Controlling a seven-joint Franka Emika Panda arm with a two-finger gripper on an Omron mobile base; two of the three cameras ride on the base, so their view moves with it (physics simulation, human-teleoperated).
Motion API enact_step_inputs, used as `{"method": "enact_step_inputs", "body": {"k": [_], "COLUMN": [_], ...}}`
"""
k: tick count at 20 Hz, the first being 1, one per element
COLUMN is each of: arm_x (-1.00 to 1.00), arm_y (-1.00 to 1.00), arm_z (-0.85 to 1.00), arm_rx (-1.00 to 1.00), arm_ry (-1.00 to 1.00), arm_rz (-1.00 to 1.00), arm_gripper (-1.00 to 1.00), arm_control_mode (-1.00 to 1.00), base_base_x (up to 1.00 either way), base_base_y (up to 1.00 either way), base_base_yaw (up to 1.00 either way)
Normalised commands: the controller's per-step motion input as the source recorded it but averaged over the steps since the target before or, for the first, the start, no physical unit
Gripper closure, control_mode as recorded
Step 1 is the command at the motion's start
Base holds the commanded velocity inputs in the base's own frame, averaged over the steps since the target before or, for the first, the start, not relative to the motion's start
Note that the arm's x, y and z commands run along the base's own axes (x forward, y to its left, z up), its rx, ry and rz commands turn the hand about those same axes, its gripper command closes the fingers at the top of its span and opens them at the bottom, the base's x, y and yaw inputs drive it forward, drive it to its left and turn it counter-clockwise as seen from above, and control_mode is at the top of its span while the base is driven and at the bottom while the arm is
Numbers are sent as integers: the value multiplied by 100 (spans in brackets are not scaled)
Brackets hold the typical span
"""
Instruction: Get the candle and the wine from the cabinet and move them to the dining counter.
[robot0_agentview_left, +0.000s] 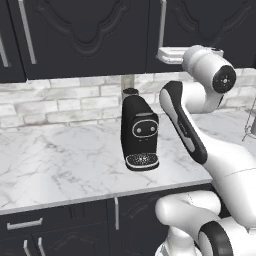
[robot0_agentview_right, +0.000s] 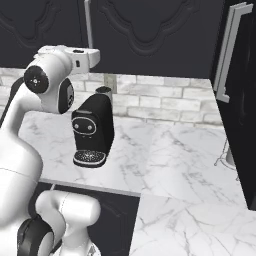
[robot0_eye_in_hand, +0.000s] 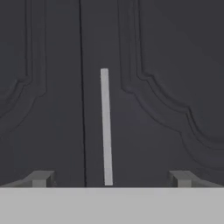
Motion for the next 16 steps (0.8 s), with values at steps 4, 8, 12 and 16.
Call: {"method": "enact_step_inputs", "body": {"k": [4,8,12,16], "arm_x": [38,31,31,29], "arm_y": [0,2,0,0], "arm_z": [-5,-1,-8,-9], "arm_rx": [0,0,0,0], "arm_ry": [3,0,0,0], "arm_rz": [2,8,6,5], "arm_gripper": [-100,-100,-100,-100], "arm_control_mode": [-100,-100,-100,-100], "base_base_x": [0,0,0,0], "base_base_y": [0,0,0,0], "base_base_yaw": [0,0,0,0]}}
